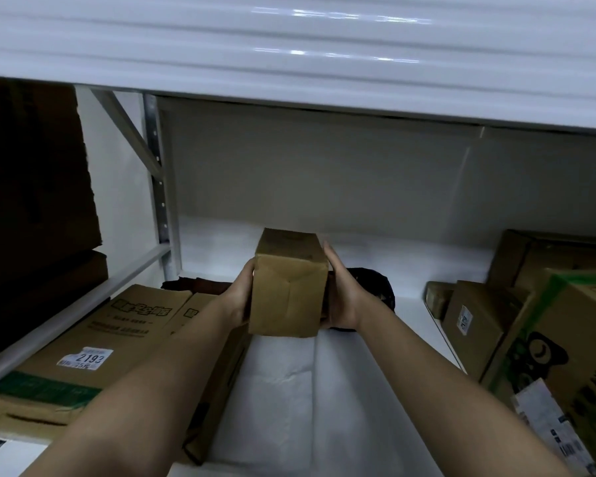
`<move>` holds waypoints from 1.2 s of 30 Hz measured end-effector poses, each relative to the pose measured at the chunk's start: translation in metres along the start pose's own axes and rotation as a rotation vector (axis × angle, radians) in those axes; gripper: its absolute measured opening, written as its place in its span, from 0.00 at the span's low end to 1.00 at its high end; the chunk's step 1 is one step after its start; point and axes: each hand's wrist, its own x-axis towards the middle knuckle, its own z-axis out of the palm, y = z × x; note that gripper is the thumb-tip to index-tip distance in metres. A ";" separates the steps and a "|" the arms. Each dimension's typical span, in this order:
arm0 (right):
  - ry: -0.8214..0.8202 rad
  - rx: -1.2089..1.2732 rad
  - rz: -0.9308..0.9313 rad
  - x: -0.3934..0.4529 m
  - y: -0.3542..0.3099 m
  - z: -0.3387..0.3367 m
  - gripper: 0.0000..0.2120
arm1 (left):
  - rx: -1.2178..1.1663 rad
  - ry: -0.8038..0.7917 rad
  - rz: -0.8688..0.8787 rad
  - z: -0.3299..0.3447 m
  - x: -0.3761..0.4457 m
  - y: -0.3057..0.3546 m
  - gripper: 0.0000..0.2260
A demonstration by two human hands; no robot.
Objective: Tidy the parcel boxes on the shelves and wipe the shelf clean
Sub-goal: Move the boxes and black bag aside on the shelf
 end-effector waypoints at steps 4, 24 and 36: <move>0.034 0.042 0.021 0.006 0.015 -0.001 0.40 | 0.071 0.028 -0.045 -0.005 -0.001 0.001 0.18; 0.104 0.034 -0.198 0.031 0.064 0.017 0.23 | 0.143 0.028 -0.131 -0.017 -0.011 0.005 0.19; 0.157 -0.123 -0.142 0.037 0.066 0.021 0.49 | 0.264 0.153 -0.122 -0.007 -0.011 0.013 0.12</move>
